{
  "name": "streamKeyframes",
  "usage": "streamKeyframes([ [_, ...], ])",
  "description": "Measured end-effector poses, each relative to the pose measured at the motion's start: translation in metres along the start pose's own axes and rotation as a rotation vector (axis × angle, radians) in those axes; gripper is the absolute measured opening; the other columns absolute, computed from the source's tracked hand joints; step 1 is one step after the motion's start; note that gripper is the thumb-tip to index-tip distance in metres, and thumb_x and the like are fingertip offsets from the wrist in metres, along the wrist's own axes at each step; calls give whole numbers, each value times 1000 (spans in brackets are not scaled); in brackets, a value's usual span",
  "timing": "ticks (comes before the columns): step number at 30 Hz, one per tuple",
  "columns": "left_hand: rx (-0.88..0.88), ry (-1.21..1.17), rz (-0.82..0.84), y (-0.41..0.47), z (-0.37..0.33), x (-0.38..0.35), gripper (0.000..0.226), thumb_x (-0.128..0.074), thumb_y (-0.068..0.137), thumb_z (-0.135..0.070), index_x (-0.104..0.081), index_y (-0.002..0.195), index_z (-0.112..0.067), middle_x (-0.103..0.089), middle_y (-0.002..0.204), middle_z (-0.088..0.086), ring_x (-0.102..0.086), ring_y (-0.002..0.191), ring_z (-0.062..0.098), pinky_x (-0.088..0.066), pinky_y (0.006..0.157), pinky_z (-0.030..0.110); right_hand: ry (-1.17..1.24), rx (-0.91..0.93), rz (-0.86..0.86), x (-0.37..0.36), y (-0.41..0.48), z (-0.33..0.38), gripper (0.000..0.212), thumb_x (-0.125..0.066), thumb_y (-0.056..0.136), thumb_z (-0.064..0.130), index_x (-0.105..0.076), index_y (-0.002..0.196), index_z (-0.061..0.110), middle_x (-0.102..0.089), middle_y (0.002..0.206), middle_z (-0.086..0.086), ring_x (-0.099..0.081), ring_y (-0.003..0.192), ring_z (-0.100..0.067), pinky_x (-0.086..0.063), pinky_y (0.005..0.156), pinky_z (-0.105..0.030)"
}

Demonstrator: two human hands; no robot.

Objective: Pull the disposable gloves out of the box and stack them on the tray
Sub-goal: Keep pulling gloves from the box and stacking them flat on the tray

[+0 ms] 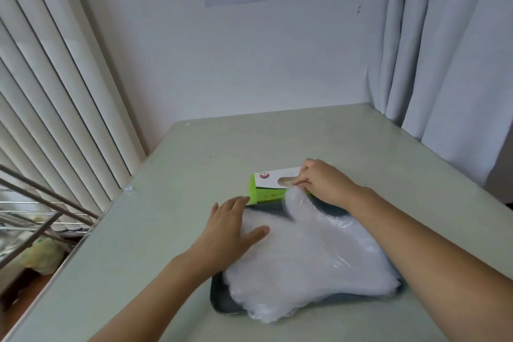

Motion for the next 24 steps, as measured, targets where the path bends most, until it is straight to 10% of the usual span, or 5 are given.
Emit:
streamKeyframes([
  [5, 96, 41, 19, 9, 38, 17, 86, -68, 84, -43, -20, 151, -20, -25, 156, 0, -20, 144, 16, 0, 118, 35, -38, -1, 72, 5, 7, 3, 38, -51, 93, 42, -74, 95, 11, -48, 87, -10, -51, 79, -27, -36, 68, -34],
  [8, 103, 88, 4, 25, 41, 37, 82, -70, 85, -34, -23, 151, -21, -29, 155, 2, -25, 143, 18, -5, 118, 35, -139, -3, 100, 1, 17, 4, 20, -60, 84, 20, -71, 76, 6, -44, 64, -10, -41, 62, -28, -30, 55, -32],
  [14, -14, -117, -22, 72, 13, 42, 58, -62, 92, -35, -39, 145, -26, -40, 150, -5, -36, 137, 14, -26, 107, 23, -126, 36, 7, -7, 27, 3, 16, -59, 86, 13, -75, 87, 12, -63, 81, -2, -59, 82, -24, -39, 65, -30],
  [24, -56, -142, 289, 114, 0, -13, 74, -54, 93, -51, -17, 154, -31, -7, 162, -9, -16, 147, 16, -14, 120, 37, 488, -144, -234, -9, 22, -32, 8, -71, 81, 10, -75, 77, 16, -66, 77, 13, -59, 75, 0, -42, 64, -7],
])
Point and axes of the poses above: each hand's wrist, its own y-axis towards the middle knuckle, its own x-axis out of the back of the hand, z = x × y, the point moved 6 cm from there along y, towards the middle knuckle
